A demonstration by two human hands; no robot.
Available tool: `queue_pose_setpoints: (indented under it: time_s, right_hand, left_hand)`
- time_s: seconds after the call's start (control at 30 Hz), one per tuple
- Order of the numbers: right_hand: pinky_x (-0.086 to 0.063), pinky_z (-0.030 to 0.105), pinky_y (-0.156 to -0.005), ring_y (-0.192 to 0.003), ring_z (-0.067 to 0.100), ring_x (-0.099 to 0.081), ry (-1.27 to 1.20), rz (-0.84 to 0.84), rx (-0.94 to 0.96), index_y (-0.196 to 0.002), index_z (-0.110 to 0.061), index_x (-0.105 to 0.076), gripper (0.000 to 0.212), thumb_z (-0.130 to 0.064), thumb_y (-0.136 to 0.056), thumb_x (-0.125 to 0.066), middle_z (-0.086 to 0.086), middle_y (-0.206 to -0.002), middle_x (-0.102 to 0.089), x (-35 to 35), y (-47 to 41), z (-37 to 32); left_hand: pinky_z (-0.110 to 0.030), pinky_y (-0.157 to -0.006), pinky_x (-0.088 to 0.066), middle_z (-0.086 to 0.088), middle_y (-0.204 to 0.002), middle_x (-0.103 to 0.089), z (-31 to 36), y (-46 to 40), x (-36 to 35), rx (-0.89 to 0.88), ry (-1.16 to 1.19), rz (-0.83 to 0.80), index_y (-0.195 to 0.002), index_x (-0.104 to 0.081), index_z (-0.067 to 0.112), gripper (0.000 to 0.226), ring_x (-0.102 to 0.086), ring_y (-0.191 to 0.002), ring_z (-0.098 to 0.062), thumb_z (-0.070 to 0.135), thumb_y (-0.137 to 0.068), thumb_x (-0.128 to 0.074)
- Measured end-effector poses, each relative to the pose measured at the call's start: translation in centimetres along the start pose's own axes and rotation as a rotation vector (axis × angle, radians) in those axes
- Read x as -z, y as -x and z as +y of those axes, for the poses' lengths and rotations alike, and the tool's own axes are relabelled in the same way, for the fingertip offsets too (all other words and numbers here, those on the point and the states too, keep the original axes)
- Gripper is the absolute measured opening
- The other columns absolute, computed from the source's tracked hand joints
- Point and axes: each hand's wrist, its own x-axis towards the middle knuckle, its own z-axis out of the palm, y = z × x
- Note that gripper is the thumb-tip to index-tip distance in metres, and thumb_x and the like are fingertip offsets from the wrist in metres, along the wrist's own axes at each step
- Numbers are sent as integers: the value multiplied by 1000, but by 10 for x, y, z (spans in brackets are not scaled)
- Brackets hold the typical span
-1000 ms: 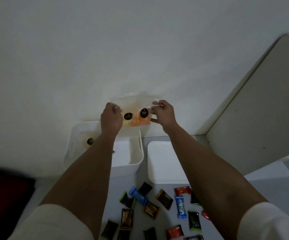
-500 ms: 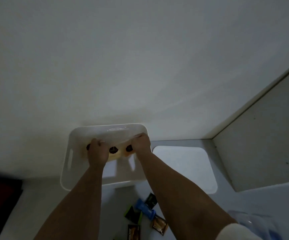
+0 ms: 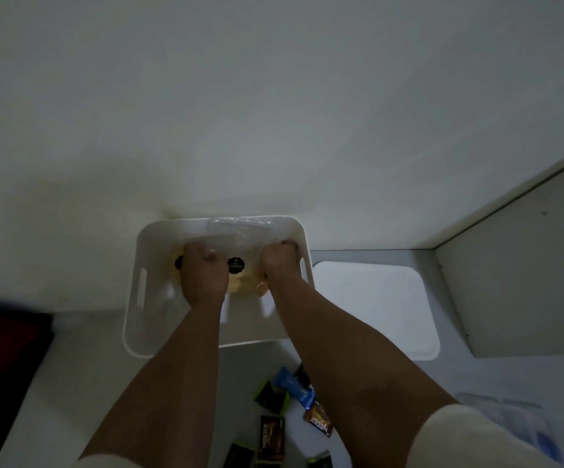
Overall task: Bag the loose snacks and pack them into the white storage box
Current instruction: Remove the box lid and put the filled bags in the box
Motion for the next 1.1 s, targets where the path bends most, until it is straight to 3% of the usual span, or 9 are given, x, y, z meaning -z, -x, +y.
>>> queue_pose_setpoints:
  time_s: [0.1,0.17,0.23,0.37,0.53,0.63,0.93,1.03,1.1]
  right_hand:
    - [-49,36,-94,-99,28,-66,233,-43,24,-114,-6,-66,26,-17,-90,-66,10,-111,-71,19,29,-16]
    - [-51,32,-72,-80,27,-63,103,-42,9,-108,-2,-65,19,-9,-93,-56,12,-96,-69,34,43,-18]
    - [-56,39,-69,-79,32,-62,32,10,37,-100,2,-59,16,-6,-92,-47,14,-79,-60,47,56,-15]
    - [-56,51,-96,-99,30,-62,19,-99,138,-119,-1,-62,32,-7,-90,-49,12,-102,-61,86,86,-15]
    - [-58,34,-63,-86,27,-66,-163,-83,215,-127,-16,-64,44,-14,-84,-57,15,-119,-69,145,100,8]
    - [-58,34,-62,-79,23,-64,-226,-36,242,-122,-16,-67,36,-14,-88,-57,15,-113,-71,192,103,27]
    - [-48,35,-69,-75,23,-58,-122,181,244,-85,-27,-69,9,-23,-81,-62,0,-82,-65,373,79,146]
    - [-55,42,-81,-87,28,-64,-30,243,221,-89,-22,-72,14,-27,-82,-61,5,-90,-69,448,75,196]
    - [-52,33,-85,-96,28,-67,37,276,218,-99,-12,-75,18,-22,-92,-60,10,-102,-73,498,76,228]
  left_hand:
    - [-32,-78,-42,-15,-119,-67,3,16,9,3,48,-8,-129,-54,11,39,-64,-108,-36,17,-90,-58]
    - [-36,-82,-45,-18,-122,-66,4,26,16,4,61,-5,-131,-53,12,40,-63,-110,-38,21,-92,-59]
    - [-38,-90,-46,-18,-127,-64,7,39,23,-7,51,-7,-134,-52,11,44,-61,-116,-38,22,-92,-59]
    - [-43,-97,-45,-16,-136,-56,19,76,31,-36,14,22,-136,-51,12,51,-53,-124,-39,17,-86,-59]
    - [-57,-112,-33,-16,-160,-22,39,122,23,-60,-91,68,-149,-35,17,69,-23,-145,-41,24,-87,-66]
    - [-63,-117,-25,-13,-166,-6,45,144,15,-86,-134,45,-153,-26,21,79,-6,-152,-41,27,-86,-67]
    - [-40,-95,-44,-12,-135,-56,84,272,-78,-381,-109,-99,-133,-55,16,41,-53,-122,-34,25,-93,-57]
    - [-31,-87,-43,-4,-121,-67,87,344,-135,-434,-93,-198,-121,-64,18,30,-62,-110,-27,24,-93,-57]
    - [-32,-87,-46,0,-117,-69,82,392,-174,-396,-93,-265,-118,-66,21,28,-64,-108,-25,26,-91,-57]
